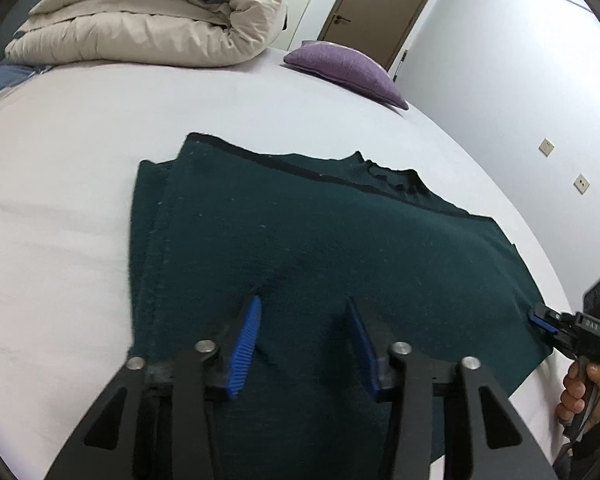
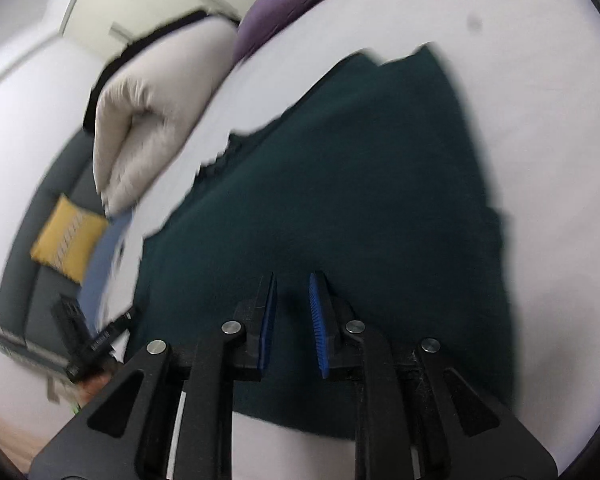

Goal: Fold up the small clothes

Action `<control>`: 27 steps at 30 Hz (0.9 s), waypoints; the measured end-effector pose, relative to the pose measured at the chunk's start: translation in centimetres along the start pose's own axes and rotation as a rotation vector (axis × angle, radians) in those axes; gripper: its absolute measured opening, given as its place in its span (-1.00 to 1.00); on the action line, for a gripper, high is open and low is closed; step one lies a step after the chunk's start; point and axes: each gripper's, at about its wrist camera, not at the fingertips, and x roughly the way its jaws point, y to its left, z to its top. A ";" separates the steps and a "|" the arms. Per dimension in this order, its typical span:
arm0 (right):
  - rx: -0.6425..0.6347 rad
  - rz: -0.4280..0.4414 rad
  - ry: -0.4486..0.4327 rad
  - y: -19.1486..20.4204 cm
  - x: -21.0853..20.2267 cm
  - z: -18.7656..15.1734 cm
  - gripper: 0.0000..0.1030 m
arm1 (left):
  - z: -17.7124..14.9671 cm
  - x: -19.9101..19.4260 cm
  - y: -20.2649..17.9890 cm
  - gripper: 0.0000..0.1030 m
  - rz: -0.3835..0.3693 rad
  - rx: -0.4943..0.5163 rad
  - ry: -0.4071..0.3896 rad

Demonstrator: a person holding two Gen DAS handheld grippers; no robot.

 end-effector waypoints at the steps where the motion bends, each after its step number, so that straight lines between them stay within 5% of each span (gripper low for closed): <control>1: -0.001 -0.027 -0.030 -0.4 -1.3 0.0 -0.67 | 0.1 -0.2 0.0 -0.18 0.005 -0.005 0.001; 5: 0.027 -0.097 -0.138 -2.3 -6.0 0.6 -0.21 | 1.0 -1.6 -2.0 0.09 0.066 -0.009 -0.030; 7: 0.045 -0.130 -0.201 -3.0 -7.5 1.2 0.31 | 1.7 -2.0 -3.6 0.19 0.033 -0.002 -0.048; 12: 0.081 -0.062 -0.134 -3.4 -6.0 3.5 0.31 | 3.4 -0.3 -8.4 0.23 -0.040 0.049 -0.030; 16: 0.136 -0.106 -0.050 -4.0 -2.2 3.6 0.32 | 3.9 3.0 -10.0 0.23 -0.064 0.036 0.023; 21: 0.223 0.004 -0.032 -4.4 -0.8 3.8 0.32 | 3.5 5.4 -10.2 0.21 -0.082 -0.006 0.070; 27: 0.274 0.105 0.040 -3.6 1.1 4.9 0.31 | 3.3 5.0 -13.1 0.21 -0.188 0.026 0.053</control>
